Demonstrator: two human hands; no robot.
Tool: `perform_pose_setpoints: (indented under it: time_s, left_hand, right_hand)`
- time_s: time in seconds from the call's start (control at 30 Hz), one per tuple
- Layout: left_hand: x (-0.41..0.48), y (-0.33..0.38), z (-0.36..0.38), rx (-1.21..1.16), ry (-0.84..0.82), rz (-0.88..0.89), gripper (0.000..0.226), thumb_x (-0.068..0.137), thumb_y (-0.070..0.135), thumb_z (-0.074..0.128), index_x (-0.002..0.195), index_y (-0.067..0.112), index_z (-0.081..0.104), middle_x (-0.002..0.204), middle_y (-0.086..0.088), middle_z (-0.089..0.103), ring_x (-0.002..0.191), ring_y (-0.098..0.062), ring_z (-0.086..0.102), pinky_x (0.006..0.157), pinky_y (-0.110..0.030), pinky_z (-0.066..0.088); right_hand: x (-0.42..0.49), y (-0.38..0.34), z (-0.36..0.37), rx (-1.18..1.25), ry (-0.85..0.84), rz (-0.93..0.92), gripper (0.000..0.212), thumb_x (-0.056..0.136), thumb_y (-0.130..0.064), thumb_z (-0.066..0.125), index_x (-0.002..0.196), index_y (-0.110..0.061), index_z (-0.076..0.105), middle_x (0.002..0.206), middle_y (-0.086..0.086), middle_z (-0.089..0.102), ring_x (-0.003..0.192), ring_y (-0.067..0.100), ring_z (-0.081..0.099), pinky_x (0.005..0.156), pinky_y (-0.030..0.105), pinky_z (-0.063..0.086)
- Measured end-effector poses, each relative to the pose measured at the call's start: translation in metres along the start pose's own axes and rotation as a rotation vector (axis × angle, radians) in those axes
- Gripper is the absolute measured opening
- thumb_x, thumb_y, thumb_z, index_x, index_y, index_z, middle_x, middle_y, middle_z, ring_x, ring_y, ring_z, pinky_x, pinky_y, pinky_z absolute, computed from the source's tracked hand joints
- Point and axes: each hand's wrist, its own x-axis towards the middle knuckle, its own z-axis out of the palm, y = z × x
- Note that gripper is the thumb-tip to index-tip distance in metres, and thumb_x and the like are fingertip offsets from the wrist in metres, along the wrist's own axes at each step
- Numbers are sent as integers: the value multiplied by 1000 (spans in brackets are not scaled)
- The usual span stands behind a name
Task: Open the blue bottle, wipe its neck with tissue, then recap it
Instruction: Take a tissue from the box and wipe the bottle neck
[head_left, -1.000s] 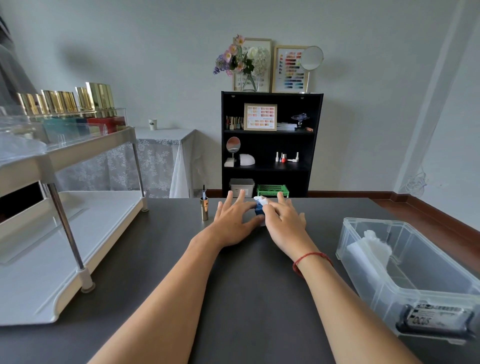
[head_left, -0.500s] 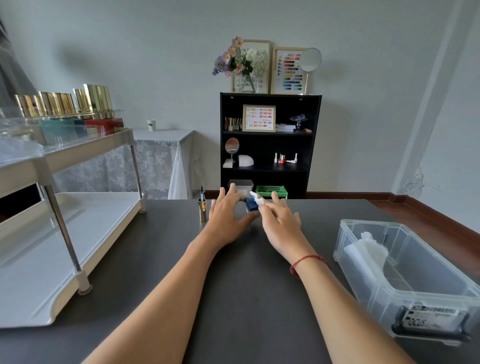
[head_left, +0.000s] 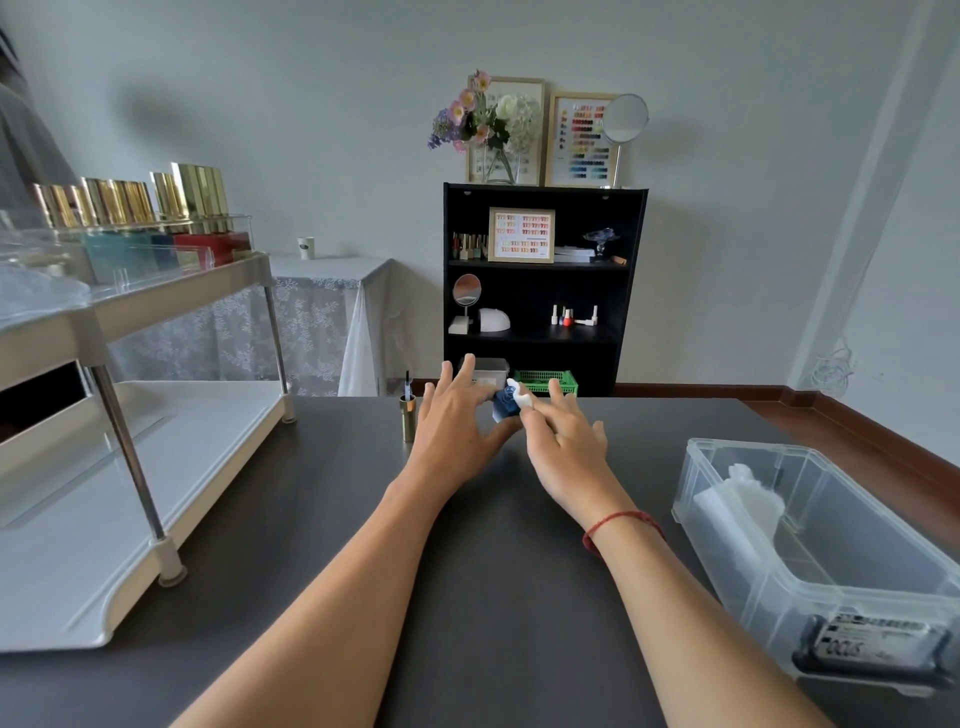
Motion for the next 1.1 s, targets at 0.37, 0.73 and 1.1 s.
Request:
perform_pose_setpoints:
  time_s: [0.37, 0.73, 1.1]
  left_hand:
    - [-1, 4, 3, 61, -23, -41, 35, 88, 45, 60, 117, 25, 64, 159, -7, 22, 149, -32, 6, 119, -49, 6]
    - [-5, 5, 0, 7, -47, -101, 45, 80, 50, 68, 117, 25, 67, 155, -4, 32, 148, -25, 16, 116, -45, 21]
    - [-10, 6, -12, -210, -323, -163, 53, 91, 26, 60, 141, 26, 43, 161, -6, 15, 148, -25, -14, 120, -51, 2]
  right_hand:
    - [-1, 0, -1, -58, 7, 9, 42, 98, -35, 25, 135, -39, 44, 159, -1, 12, 147, 16, 3, 115, 49, -12]
    - [1, 5, 2, -139, -22, 28, 44, 97, -36, 22, 137, -41, 40, 160, 1, 4, 147, 17, -7, 112, 49, -17]
    - [0, 4, -1, -95, -39, 53, 44, 97, -36, 22, 135, -40, 45, 160, 2, 5, 147, 18, -5, 114, 50, -14]
